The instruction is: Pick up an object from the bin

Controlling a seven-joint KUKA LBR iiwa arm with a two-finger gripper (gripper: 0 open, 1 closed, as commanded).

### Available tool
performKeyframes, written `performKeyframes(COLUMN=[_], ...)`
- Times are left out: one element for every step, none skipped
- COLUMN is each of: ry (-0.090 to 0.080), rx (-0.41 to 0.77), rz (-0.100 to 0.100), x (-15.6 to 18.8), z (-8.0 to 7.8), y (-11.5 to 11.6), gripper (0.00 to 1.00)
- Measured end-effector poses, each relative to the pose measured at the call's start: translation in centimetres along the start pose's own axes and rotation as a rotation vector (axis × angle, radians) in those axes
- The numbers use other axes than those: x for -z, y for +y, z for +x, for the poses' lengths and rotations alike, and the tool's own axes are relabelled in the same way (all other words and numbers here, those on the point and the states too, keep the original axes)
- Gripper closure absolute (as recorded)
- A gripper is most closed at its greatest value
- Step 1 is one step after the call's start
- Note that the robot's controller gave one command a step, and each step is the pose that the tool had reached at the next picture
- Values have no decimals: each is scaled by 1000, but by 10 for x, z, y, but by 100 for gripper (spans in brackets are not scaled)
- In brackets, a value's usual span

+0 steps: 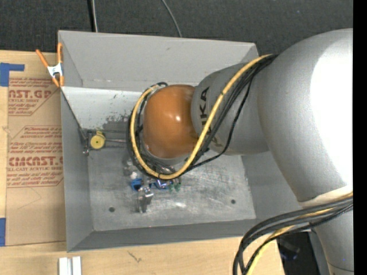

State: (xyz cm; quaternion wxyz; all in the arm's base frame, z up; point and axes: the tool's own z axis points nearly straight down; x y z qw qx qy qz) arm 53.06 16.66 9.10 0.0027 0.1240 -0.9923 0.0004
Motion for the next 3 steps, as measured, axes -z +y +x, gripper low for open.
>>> performKeyframes(ry=[-13, -16, -16], rx=[212, 214, 275], rz=[-3, -2, 2], x=[-18, -15, 121], z=[-41, -42, -30], y=[-58, -57, -52], gripper=[0, 100, 100])
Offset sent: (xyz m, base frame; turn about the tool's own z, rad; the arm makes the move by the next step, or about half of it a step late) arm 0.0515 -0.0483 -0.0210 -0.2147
